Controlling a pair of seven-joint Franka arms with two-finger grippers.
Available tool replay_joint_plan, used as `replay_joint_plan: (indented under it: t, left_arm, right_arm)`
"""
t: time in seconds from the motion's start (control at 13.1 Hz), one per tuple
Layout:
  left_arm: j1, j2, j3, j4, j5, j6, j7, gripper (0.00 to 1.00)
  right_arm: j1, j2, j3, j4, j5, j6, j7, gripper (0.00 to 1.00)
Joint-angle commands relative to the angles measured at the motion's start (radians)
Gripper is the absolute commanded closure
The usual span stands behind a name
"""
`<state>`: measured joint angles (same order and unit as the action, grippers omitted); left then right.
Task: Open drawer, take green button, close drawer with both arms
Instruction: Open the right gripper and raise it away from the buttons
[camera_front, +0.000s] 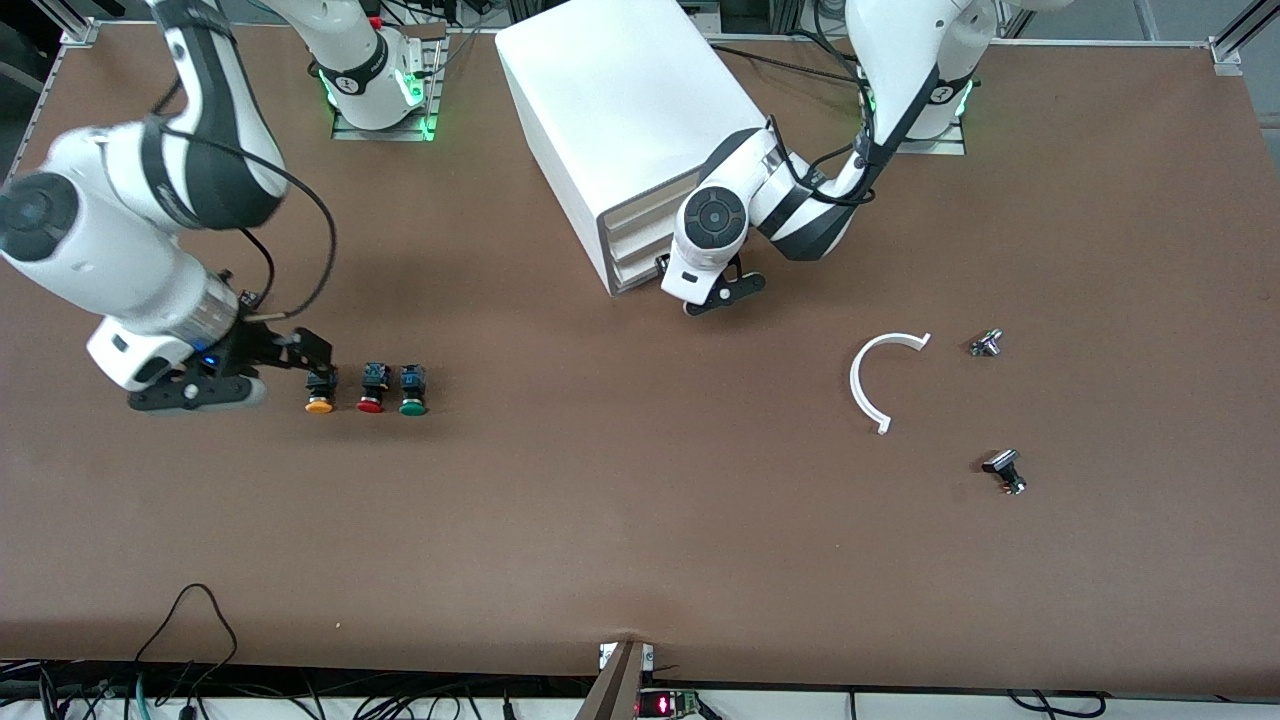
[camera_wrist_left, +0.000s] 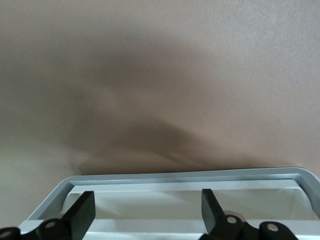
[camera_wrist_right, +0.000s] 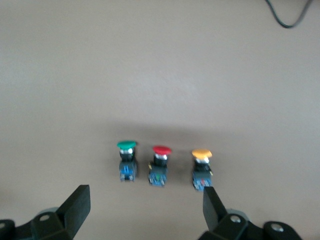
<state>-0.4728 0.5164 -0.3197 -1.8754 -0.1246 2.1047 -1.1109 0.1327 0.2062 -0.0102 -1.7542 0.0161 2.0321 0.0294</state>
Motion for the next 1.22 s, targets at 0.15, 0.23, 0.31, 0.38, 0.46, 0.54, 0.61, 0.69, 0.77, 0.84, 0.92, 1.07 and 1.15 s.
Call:
replay_joint_plan:
  t: [0.15,0.23,0.31,0.38,0.46,0.54,0.61,0.69,0.77,0.84,0.92,1.07,1.15]
  left_arm:
    - [-0.001,-0.030,-0.021,-0.028,-0.064,-0.009,-0.010,0.06]
    - [-0.001,-0.030,-0.030,-0.030,-0.064,-0.009,-0.010,0.06]
    - [-0.001,-0.030,-0.032,-0.030,-0.064,-0.009,-0.010,0.06]
    - [-0.003,-0.030,-0.033,-0.036,-0.064,-0.009,-0.010,0.06]
    - [-0.003,-0.029,-0.039,-0.037,-0.064,-0.009,-0.010,0.06]
    - [-0.004,-0.027,-0.051,-0.044,-0.064,-0.009,-0.010,0.06]
    - [-0.003,-0.029,-0.058,-0.050,-0.064,-0.009,-0.010,0.06]
    - [-0.003,-0.029,-0.059,-0.054,-0.064,-0.009,-0.010,0.06]
    - [-0.004,-0.029,-0.059,-0.056,-0.064,-0.009,-0.010,0.06]
    - [-0.006,-0.029,-0.059,-0.056,-0.064,-0.009,-0.009,0.06]
    - [-0.013,-0.029,-0.058,-0.054,-0.061,-0.009,-0.007,0.06]
    - [-0.013,-0.032,-0.056,-0.053,-0.050,-0.009,-0.006,0.06]
    - [-0.007,-0.035,-0.056,-0.050,-0.050,-0.009,-0.003,0.05]
  right_arm:
    - [-0.021,-0.163,-0.010,-0.031,-0.017,-0.086,0.000,0.00]
    - [-0.047,-0.181,-0.002,-0.033,-0.025,-0.093,-0.005,0.00]
    - [-0.056,-0.210,-0.002,-0.033,-0.025,-0.139,-0.002,0.00]
    - [-0.068,-0.232,0.002,-0.030,-0.028,-0.198,0.001,0.00]
    - [-0.094,-0.263,0.030,-0.033,-0.051,-0.225,0.007,0.00]
    - [-0.134,-0.287,0.077,-0.033,-0.068,-0.243,0.013,0.00]
    - [-0.165,-0.303,0.116,-0.031,-0.068,-0.260,0.038,0.00]
    - [-0.172,-0.315,0.134,-0.031,-0.068,-0.277,0.070,0.00]
    - [-0.171,-0.327,0.137,-0.033,-0.067,-0.295,0.120,0.00]
    - [-0.170,-0.330,0.142,-0.034,-0.062,-0.302,0.141,0.00]
    - [-0.169,-0.337,0.142,-0.033,-0.061,-0.305,0.142,0.00]
    - [-0.169,-0.344,0.142,-0.027,-0.059,-0.347,0.142,0.00]
    - [-0.169,-0.347,0.139,-0.025,-0.059,-0.363,0.139,0.00]
